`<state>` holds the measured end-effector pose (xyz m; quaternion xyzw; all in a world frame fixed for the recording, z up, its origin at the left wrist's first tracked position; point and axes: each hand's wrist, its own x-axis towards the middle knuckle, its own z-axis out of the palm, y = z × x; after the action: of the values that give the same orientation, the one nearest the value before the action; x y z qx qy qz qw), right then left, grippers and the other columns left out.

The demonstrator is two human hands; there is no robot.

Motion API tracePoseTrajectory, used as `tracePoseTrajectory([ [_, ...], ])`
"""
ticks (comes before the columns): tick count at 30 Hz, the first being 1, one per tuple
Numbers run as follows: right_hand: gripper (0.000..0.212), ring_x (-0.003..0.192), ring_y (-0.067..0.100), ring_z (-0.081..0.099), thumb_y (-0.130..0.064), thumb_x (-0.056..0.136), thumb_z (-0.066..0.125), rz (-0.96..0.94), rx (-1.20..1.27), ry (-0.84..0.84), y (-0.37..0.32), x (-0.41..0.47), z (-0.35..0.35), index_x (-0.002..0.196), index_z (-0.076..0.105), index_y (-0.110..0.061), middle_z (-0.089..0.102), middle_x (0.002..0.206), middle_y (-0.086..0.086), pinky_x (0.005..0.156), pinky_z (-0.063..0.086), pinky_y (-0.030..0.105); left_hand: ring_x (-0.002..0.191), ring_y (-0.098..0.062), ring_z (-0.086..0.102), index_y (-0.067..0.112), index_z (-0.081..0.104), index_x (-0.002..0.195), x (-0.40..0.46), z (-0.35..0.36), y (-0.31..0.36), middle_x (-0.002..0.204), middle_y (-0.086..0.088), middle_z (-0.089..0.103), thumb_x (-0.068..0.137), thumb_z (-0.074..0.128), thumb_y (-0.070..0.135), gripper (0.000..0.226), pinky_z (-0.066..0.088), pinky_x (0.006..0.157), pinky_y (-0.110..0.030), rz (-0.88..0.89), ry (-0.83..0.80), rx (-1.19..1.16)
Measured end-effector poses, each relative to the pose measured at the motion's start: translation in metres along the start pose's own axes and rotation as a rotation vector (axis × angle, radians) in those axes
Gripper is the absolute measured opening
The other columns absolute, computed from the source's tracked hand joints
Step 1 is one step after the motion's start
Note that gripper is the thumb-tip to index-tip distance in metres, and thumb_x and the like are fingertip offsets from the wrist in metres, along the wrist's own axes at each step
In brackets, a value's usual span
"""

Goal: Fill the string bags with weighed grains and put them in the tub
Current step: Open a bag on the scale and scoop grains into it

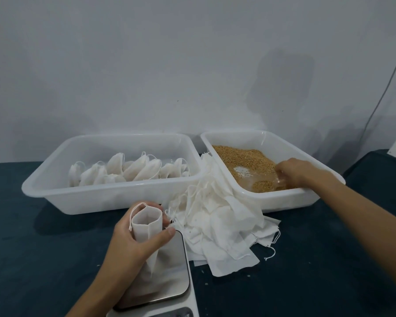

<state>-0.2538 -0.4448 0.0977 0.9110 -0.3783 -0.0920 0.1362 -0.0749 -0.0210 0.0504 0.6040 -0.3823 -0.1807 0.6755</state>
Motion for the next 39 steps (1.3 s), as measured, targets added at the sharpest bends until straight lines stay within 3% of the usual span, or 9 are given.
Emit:
tracePoseTrajectory([
  [7, 0.024, 0.083, 0.018, 0.058, -0.022, 0.089, 0.068, -0.183, 0.077, -0.076, -0.004, -0.003, -0.010, 0.072, 0.051, -0.029, 0.062, 0.085, -0.004, 0.076, 0.049, 0.034, 0.080, -0.017, 0.070, 0.029, 0.068, 0.092, 0.000, 0.000, -0.003, 0.088, -0.005, 0.072, 0.066, 0.088, 0.031, 0.033, 0.059, 0.070, -0.028, -0.003, -0.002, 0.003],
  [12, 0.025, 0.091, 0.015, 0.060, -0.008, 0.085, 0.073, -0.158, 0.224, -0.084, 0.009, -0.012, -0.015, 0.082, 0.064, -0.030, 0.064, 0.088, -0.013, 0.083, 0.048, 0.027, 0.080, -0.017, 0.071, 0.029, 0.069, 0.092, 0.001, -0.002, -0.003, 0.089, -0.006, 0.073, 0.061, 0.087, 0.042, 0.039, 0.059, 0.069, -0.023, 0.007, -0.001, -0.013],
  [16, 0.026, 0.078, 0.010, 0.056, -0.007, 0.080, 0.082, -0.136, 0.380, -0.042, 0.018, -0.023, -0.016, 0.072, 0.064, -0.024, 0.060, 0.075, -0.012, 0.076, 0.043, 0.027, 0.081, -0.018, 0.072, 0.030, 0.069, 0.092, 0.001, -0.002, -0.005, 0.089, -0.005, 0.073, 0.059, 0.086, 0.045, 0.040, 0.060, 0.070, -0.026, 0.010, -0.011, -0.021],
  [19, 0.016, 0.094, 0.016, 0.063, -0.007, 0.082, 0.081, -0.122, 0.432, 0.007, 0.019, -0.032, -0.027, 0.095, 0.074, -0.013, 0.071, 0.094, -0.004, 0.089, 0.049, 0.034, 0.079, -0.017, 0.071, 0.030, 0.069, 0.092, 0.001, -0.001, -0.006, 0.089, -0.006, 0.073, 0.059, 0.086, 0.046, 0.040, 0.059, 0.069, -0.024, 0.016, -0.015, -0.020],
  [22, 0.016, 0.099, 0.018, 0.065, -0.008, 0.084, 0.080, -0.158, 0.455, 0.050, 0.012, -0.043, -0.045, 0.097, 0.074, -0.015, 0.072, 0.096, -0.002, 0.093, 0.051, 0.039, 0.078, -0.016, 0.071, 0.031, 0.070, 0.092, 0.001, 0.000, -0.006, 0.089, -0.006, 0.073, 0.059, 0.086, 0.046, 0.040, 0.058, 0.068, -0.022, 0.018, -0.014, -0.012],
  [27, 0.019, 0.098, 0.014, 0.064, -0.011, 0.083, 0.081, -0.325, 0.542, 0.112, -0.026, -0.067, -0.072, 0.099, 0.074, -0.018, 0.072, 0.097, -0.004, 0.088, 0.051, 0.031, 0.078, -0.015, 0.071, 0.032, 0.070, 0.092, 0.001, 0.001, -0.008, 0.088, -0.005, 0.073, 0.059, 0.086, 0.046, 0.039, 0.058, 0.068, -0.023, 0.017, -0.008, -0.009],
  [31, 0.025, 0.098, 0.003, 0.064, -0.012, 0.084, 0.080, -0.466, 0.618, 0.122, -0.068, -0.086, -0.091, 0.106, 0.075, -0.021, 0.073, 0.101, -0.010, 0.092, 0.051, 0.028, 0.079, -0.016, 0.071, 0.031, 0.069, 0.091, 0.001, 0.001, -0.008, 0.088, -0.006, 0.073, 0.068, 0.086, 0.029, 0.029, 0.058, 0.069, -0.023, 0.010, -0.003, -0.001],
  [35, 0.034, 0.101, -0.020, 0.056, -0.012, 0.084, 0.081, -0.555, 0.602, 0.175, -0.099, -0.096, -0.105, 0.114, 0.073, -0.025, 0.070, 0.109, -0.021, 0.089, 0.041, 0.004, 0.079, -0.015, 0.070, 0.025, 0.067, 0.096, 0.001, 0.000, -0.007, 0.089, -0.005, 0.073, 0.071, 0.085, 0.025, 0.030, 0.058, 0.070, -0.025, -0.012, -0.010, -0.019],
  [39, 0.038, 0.100, -0.024, 0.053, -0.015, 0.084, 0.081, -0.619, 0.515, 0.249, -0.115, -0.100, -0.118, 0.115, 0.072, -0.035, 0.067, 0.109, -0.028, 0.088, 0.037, 0.001, 0.081, -0.013, 0.071, 0.021, 0.064, 0.101, 0.000, -0.002, -0.008, 0.087, 0.001, 0.072, 0.074, 0.086, 0.024, 0.036, 0.060, 0.073, -0.032, -0.038, -0.007, -0.016],
])
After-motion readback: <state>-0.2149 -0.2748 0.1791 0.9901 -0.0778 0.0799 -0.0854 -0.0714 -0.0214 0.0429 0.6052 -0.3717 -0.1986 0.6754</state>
